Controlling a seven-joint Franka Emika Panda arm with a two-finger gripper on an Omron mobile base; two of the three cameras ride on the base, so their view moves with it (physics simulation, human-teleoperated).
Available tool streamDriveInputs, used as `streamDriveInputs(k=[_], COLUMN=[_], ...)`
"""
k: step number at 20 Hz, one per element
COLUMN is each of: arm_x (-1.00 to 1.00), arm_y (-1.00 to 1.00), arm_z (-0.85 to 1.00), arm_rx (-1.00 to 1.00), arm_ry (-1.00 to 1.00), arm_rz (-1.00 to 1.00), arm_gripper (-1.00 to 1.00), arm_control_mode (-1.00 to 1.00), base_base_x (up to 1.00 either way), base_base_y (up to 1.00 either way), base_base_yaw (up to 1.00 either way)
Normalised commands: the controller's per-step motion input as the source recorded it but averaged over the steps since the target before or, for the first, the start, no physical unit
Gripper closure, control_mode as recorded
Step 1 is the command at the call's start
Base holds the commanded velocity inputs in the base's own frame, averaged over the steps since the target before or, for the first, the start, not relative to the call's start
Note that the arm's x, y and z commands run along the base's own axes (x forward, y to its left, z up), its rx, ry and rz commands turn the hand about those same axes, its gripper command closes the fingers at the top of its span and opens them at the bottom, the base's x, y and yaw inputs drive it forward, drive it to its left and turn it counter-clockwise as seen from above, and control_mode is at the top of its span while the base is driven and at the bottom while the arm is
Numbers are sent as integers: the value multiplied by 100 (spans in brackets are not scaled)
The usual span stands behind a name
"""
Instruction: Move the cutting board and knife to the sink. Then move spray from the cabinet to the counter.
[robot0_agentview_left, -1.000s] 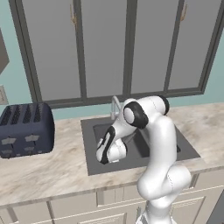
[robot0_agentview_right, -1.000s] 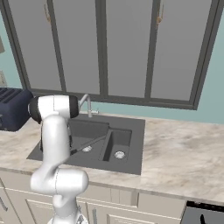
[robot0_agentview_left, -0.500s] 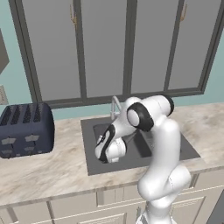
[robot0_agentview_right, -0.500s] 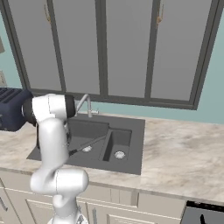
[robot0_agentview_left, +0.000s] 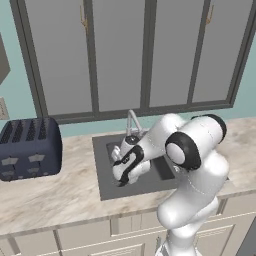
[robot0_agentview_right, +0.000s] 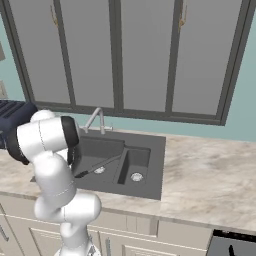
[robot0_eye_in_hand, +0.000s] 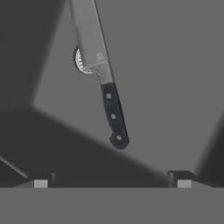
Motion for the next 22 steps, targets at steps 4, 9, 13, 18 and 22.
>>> streamDriveInputs(k=[4,9,13,18,22], arm_x=[-29,-29,-16,-32,-50], arm_y=[1,5,0,0,0], arm_z=[98,100,98,70,52], arm_rx=[-2,-2,-2,0,0], arm_ry=[0,0,0,2,4], arm_rz=[0,0,0,0,1], arm_gripper=[-100,-100,-100,-100,-100], arm_control_mode=[-100,-100,-100,-100,-100], base_base_x=[0,0,0,0,0], base_base_y=[0,0,0,0,0], base_base_yaw=[0,0,0,0,0])
